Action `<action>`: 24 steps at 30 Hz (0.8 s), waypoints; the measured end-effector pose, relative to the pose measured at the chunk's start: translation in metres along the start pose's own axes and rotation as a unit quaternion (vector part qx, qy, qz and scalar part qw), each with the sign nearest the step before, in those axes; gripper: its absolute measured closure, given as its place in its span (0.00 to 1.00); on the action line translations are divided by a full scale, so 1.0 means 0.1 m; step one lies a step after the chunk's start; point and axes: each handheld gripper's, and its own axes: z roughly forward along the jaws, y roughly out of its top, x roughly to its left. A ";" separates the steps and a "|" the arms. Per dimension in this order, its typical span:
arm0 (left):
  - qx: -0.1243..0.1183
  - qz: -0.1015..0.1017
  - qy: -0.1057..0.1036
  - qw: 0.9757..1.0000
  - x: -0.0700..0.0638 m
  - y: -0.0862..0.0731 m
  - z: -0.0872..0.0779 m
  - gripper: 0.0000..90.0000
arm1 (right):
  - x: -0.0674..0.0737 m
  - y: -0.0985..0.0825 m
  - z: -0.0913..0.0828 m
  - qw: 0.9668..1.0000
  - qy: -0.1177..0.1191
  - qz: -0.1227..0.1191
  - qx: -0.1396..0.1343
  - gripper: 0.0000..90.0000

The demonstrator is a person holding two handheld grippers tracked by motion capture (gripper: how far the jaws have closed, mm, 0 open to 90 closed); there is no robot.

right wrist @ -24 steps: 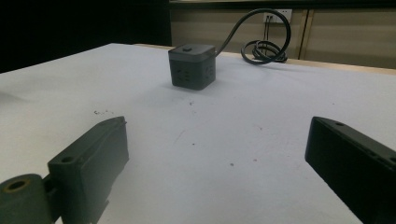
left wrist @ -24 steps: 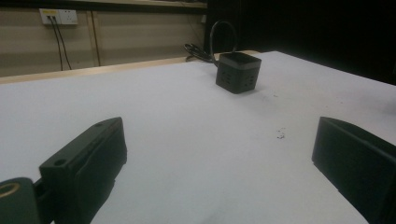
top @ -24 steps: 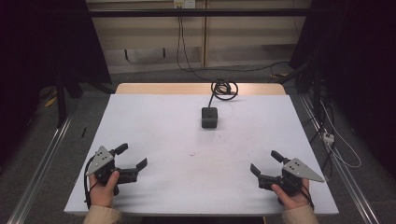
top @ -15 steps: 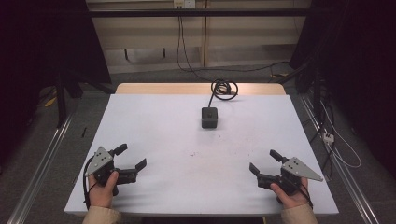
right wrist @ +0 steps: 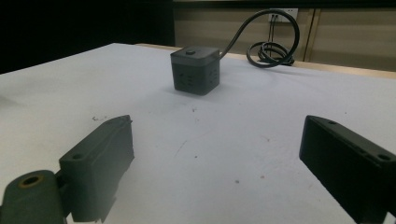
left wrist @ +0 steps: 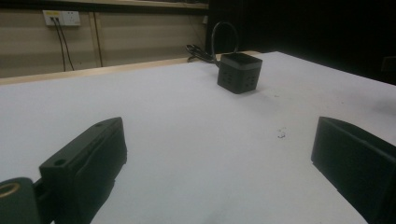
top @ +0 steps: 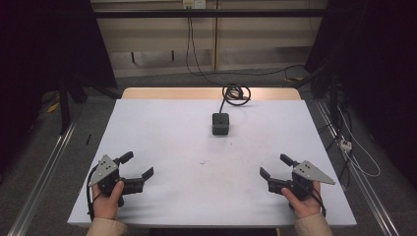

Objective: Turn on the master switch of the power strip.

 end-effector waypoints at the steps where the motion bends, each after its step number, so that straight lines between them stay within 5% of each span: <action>1: 0.001 0.002 -0.001 1.000 0.00 0.00 0.00 0.03 | 0.00 0.02 0.03 1.000 0.000 -0.003 -0.001 0.11; 11: -0.002 -0.002 0.003 1.000 0.02 -0.01 -0.03 0.03 | 0.04 0.08 0.20 1.000 0.012 -0.023 0.016 0.10; 24: -0.002 -0.003 -0.002 1.000 0.01 0.00 -0.01 0.03 | 0.06 0.16 0.35 1.000 0.014 -0.019 0.016 0.09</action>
